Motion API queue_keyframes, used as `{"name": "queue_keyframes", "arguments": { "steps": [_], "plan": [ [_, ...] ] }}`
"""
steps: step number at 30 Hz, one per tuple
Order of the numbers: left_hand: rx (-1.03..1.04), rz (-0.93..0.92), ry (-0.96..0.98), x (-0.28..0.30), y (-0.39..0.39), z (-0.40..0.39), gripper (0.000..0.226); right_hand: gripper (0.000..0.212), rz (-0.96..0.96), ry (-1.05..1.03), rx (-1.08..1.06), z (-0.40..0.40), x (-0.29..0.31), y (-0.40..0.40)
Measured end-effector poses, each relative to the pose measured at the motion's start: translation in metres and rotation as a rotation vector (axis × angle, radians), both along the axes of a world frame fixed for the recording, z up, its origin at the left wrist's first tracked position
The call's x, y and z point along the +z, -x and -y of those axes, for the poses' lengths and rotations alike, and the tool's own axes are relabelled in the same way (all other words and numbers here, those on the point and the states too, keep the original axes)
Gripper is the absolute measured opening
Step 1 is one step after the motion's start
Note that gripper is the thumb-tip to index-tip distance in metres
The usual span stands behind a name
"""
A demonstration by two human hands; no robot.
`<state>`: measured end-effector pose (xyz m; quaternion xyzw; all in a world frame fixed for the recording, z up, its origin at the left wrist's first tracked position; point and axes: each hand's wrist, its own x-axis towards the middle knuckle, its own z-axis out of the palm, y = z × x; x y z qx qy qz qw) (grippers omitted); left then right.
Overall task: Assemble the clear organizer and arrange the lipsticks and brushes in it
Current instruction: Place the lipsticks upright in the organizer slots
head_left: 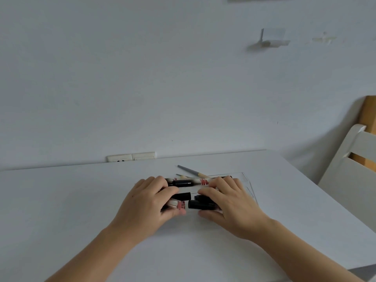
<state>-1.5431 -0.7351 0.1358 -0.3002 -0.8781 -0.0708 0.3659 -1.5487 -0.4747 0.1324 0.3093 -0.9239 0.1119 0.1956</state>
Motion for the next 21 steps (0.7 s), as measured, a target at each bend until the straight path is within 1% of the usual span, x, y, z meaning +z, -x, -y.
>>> {"name": "queue_keyframes", "arguments": {
  "steps": [2, 3, 7, 11, 15, 18, 21],
  "plan": [
    [0.01, 0.025, 0.014, 0.002, -0.003, 0.0, 0.056, 0.051, 0.009, 0.009, 0.009, -0.001, -0.001, 0.0],
    [0.009, 0.03, 0.017, 0.003, -0.004, 0.0, 0.058, 0.052, 0.001, 0.021, 0.012, -0.001, -0.002, 0.0],
    [-0.023, 0.055, 0.037, 0.003, -0.007, 0.002, 0.052, 0.053, -0.036, 0.063, 0.029, -0.003, -0.007, 0.002],
    [-0.02, 0.102, 0.087, 0.0, -0.011, 0.005, 0.056, 0.051, -0.066, 0.08, 0.032, -0.003, -0.011, 0.003],
    [-0.023, 0.062, 0.081, 0.0, -0.013, 0.003, 0.045, 0.046, -0.107, 0.09, 0.04, -0.003, -0.013, 0.003],
    [-0.025, 0.016, 0.036, -0.001, -0.014, 0.002, 0.048, 0.043, -0.122, 0.091, 0.033, -0.003, -0.013, 0.003],
    [-0.027, -0.017, 0.033, -0.004, -0.014, 0.002, 0.051, 0.042, -0.119, 0.092, 0.029, -0.003, -0.014, 0.003]
  ]
}}
